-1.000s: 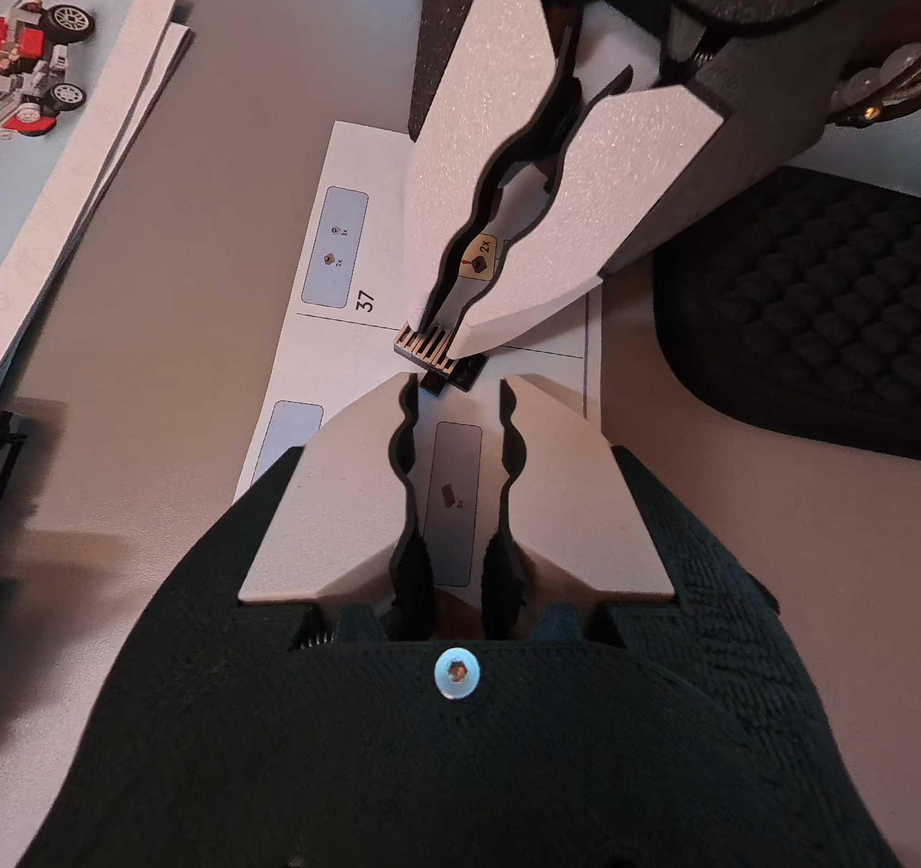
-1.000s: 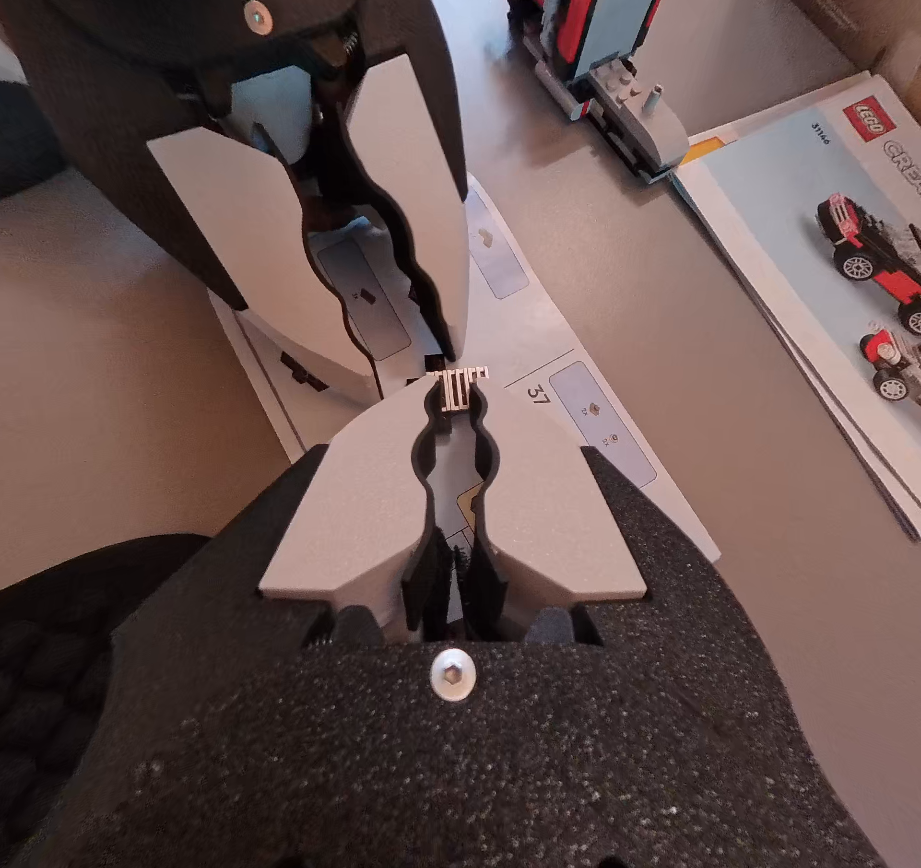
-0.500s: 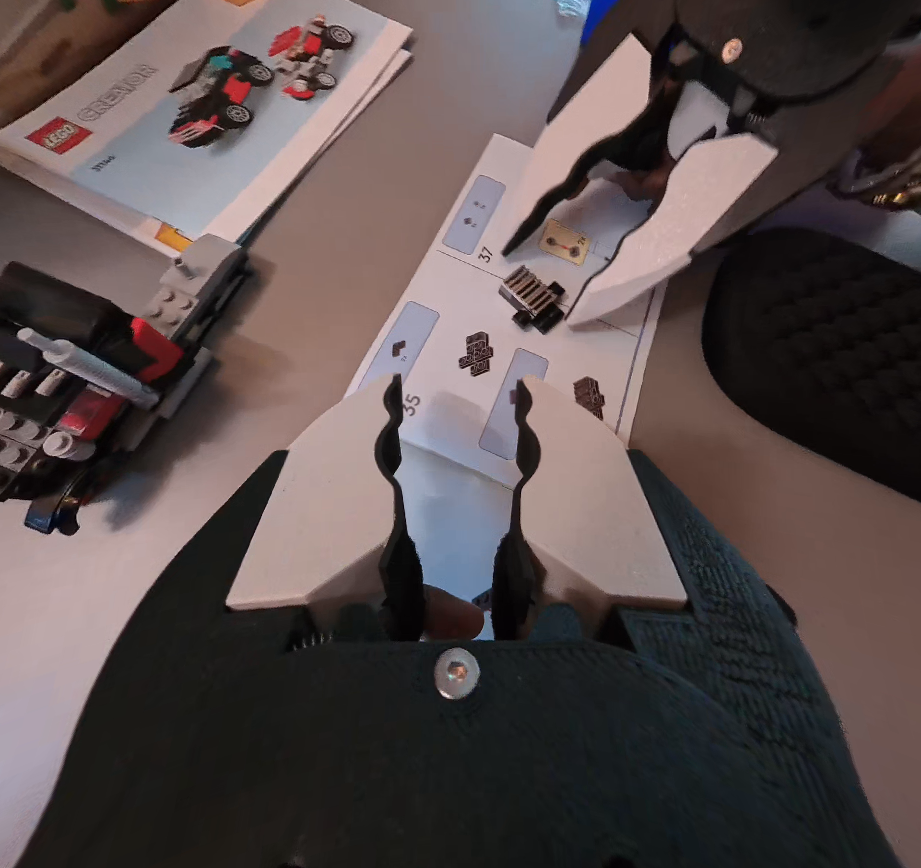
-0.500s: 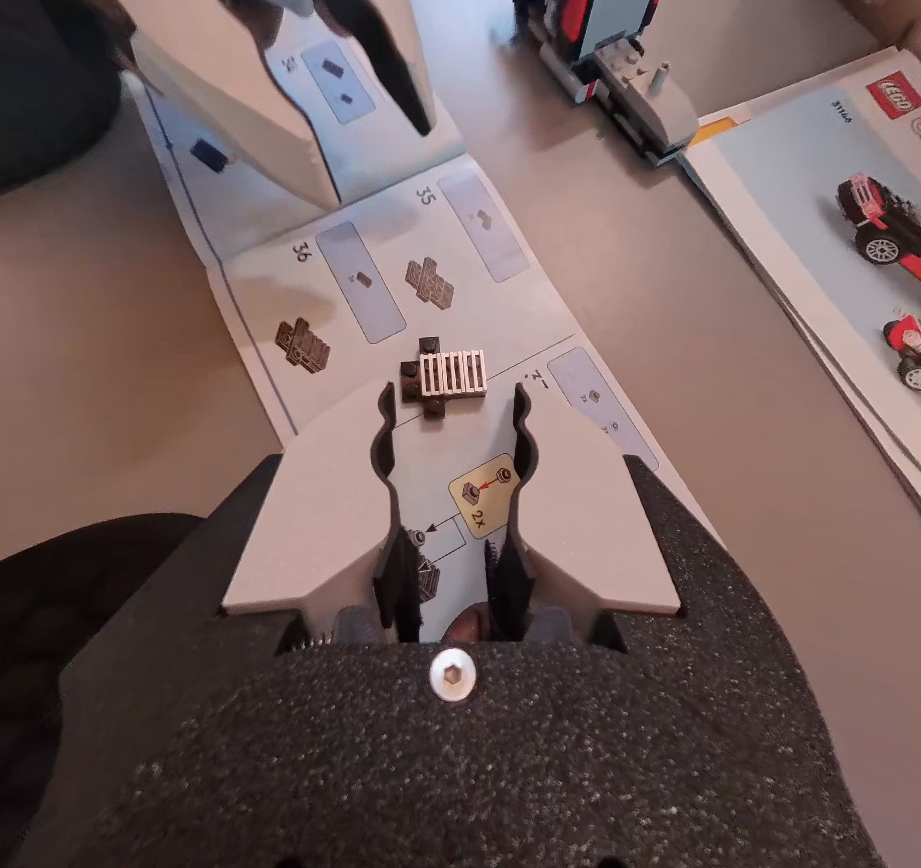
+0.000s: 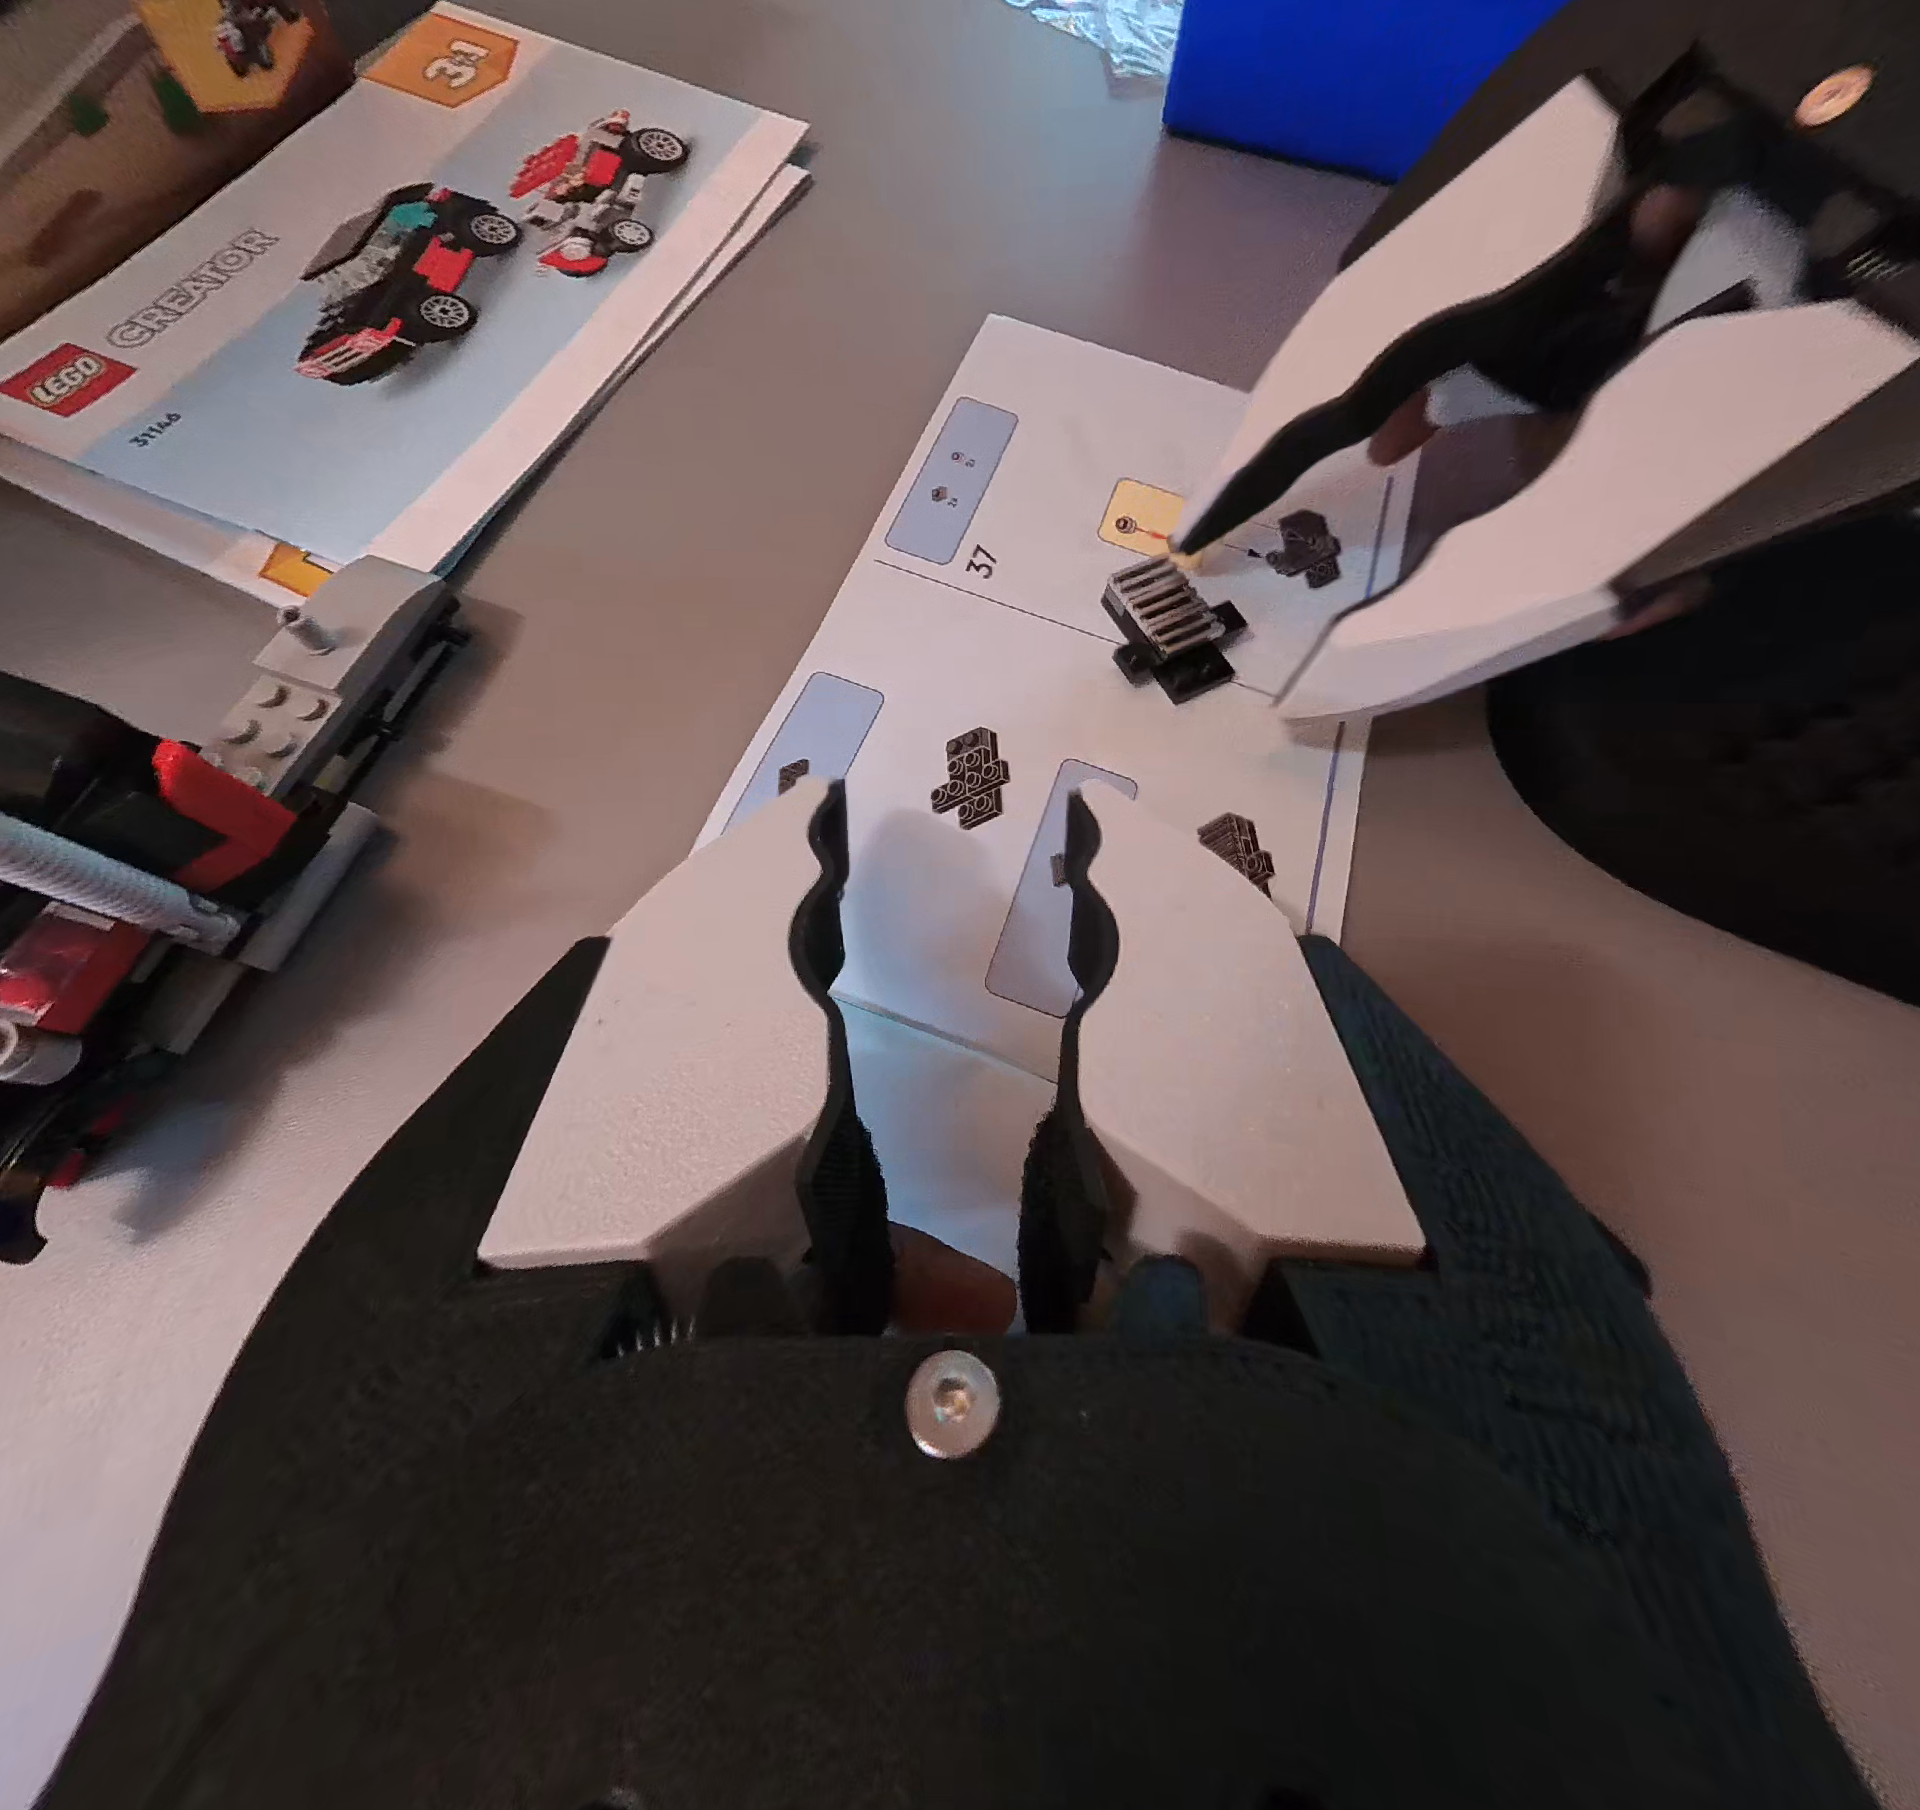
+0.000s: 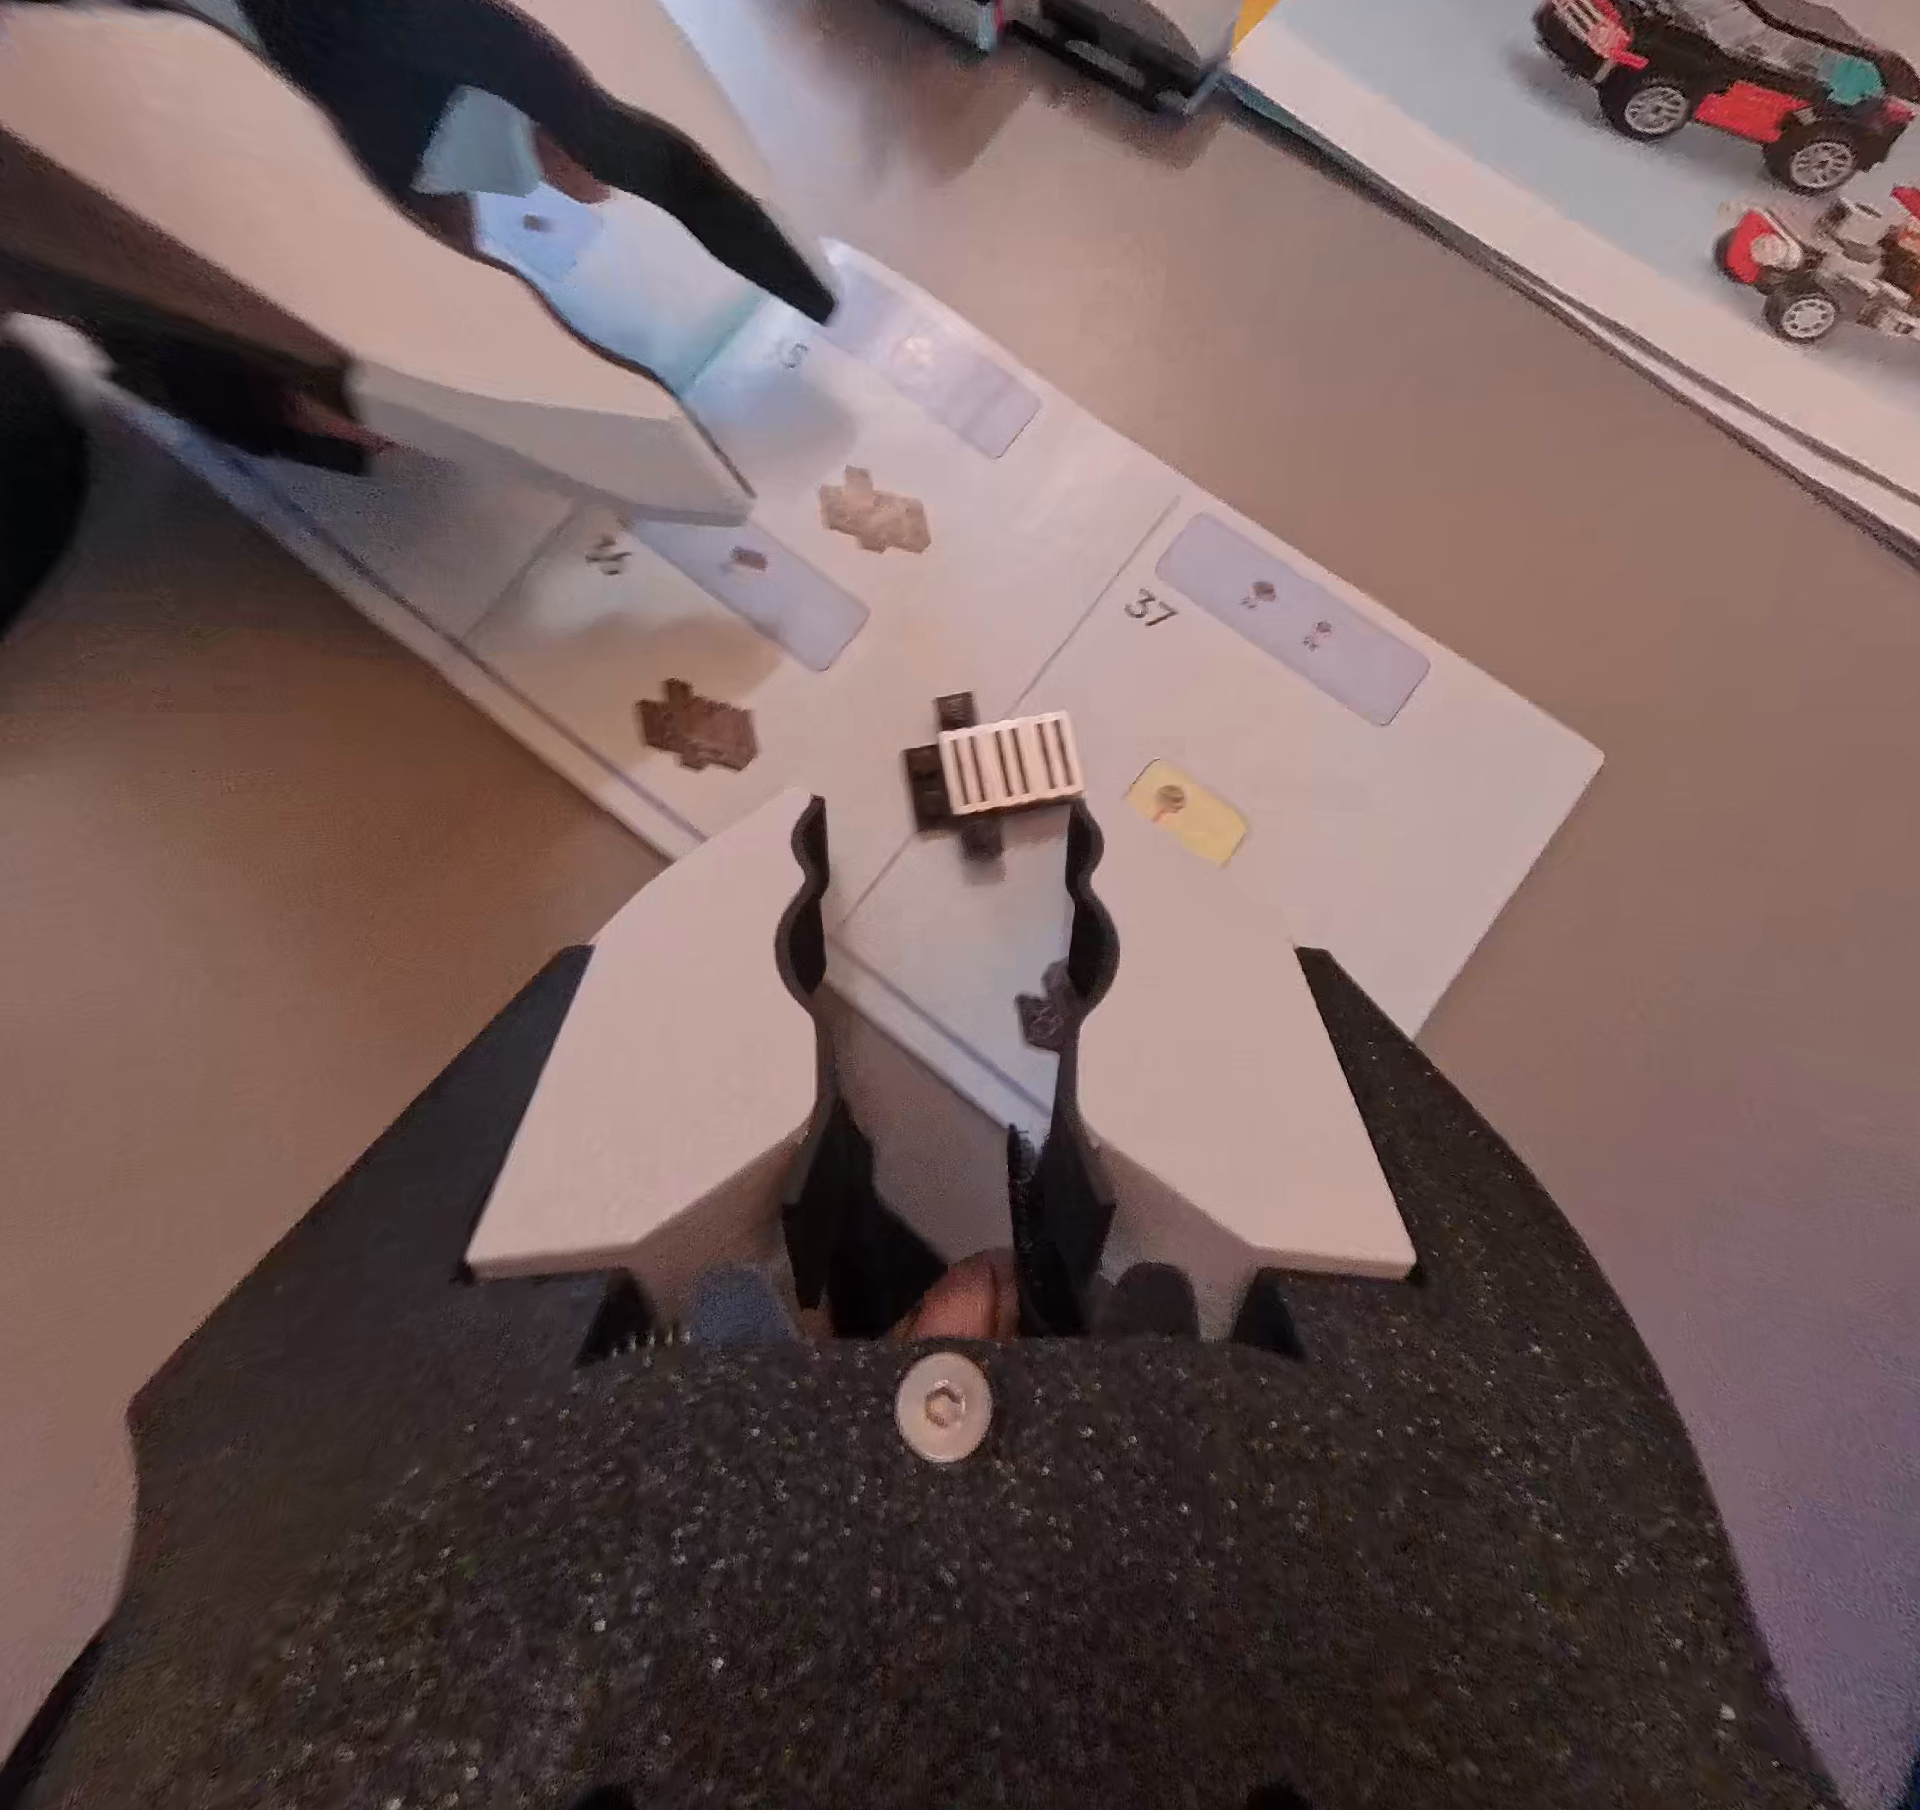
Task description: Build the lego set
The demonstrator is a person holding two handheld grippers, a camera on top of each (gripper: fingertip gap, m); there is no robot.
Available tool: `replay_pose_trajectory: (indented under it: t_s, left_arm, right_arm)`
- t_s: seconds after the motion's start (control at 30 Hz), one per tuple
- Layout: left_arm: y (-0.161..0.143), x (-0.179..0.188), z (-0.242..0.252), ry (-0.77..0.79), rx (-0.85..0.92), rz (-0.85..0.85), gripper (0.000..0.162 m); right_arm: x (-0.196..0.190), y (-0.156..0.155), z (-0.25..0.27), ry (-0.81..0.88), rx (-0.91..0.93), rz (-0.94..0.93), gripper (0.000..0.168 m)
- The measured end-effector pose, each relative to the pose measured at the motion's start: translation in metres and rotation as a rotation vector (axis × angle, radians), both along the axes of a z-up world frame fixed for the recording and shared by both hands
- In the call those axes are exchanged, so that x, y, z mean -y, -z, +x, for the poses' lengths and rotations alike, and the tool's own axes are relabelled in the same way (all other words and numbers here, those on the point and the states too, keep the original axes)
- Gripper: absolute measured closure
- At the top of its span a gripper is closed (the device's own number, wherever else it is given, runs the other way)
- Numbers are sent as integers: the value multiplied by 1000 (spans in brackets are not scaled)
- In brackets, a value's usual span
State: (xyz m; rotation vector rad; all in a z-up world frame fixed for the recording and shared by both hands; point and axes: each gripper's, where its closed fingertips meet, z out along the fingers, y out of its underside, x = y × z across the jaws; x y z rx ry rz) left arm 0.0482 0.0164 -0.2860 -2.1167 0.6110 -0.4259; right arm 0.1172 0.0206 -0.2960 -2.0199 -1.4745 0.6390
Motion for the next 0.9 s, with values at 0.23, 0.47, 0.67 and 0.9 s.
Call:
replay_pose_trajectory:
  t_s: [0.23,0.47,0.67,0.9]
  left_arm:
    - [3,2,4,34,-36,2,123]
    - [2,1,2,30,-37,22,127]
    - [-1,0,1,25,-11,23,127]
    - [-1,0,1,23,5,19,127]
  right_arm:
    - [4,-17,11,-490,-89,75,132]
    - [-11,-6,1,-937,104,160,136]
    - [-8,11,-3,-967,174,62,129]
    - [12,1,18,-758,141,23,120]
